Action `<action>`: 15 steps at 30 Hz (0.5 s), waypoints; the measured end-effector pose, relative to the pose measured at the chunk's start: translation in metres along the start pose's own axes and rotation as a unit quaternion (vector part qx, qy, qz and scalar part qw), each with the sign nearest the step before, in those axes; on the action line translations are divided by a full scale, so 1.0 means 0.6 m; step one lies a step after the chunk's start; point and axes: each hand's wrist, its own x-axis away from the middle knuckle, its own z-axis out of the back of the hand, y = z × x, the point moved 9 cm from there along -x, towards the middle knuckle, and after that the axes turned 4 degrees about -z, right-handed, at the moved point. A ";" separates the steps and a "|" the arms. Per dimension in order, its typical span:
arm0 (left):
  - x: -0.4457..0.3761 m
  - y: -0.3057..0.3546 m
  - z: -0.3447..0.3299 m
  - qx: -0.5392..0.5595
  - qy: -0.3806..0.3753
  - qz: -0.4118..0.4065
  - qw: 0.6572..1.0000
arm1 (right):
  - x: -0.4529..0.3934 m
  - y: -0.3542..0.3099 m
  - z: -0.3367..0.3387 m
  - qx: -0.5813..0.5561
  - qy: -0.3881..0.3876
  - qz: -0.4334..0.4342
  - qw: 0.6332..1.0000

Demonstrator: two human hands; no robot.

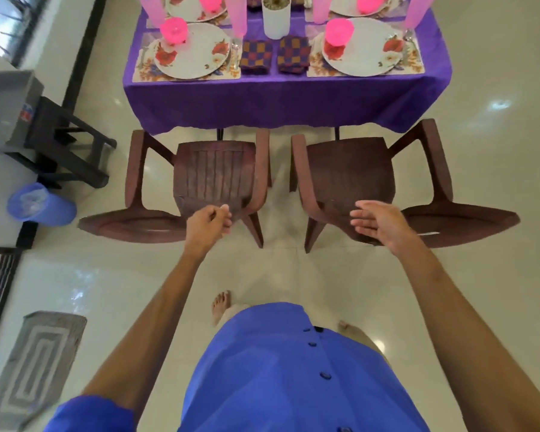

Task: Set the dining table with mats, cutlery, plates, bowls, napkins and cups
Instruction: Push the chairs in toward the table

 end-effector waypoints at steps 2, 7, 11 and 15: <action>0.040 0.017 -0.091 0.015 -0.020 0.007 1.000 | -0.009 -0.033 0.100 0.033 0.037 0.028 0.998; 0.150 0.074 -0.296 0.057 -0.115 0.063 0.990 | -0.002 -0.098 0.318 0.162 0.148 0.098 0.971; 0.184 0.116 -0.382 0.029 -0.152 0.071 0.985 | -0.026 -0.093 0.434 0.395 0.216 0.127 0.884; 0.197 0.134 -0.448 -0.018 -0.197 0.082 0.977 | -0.050 -0.061 0.496 0.437 0.224 0.169 0.855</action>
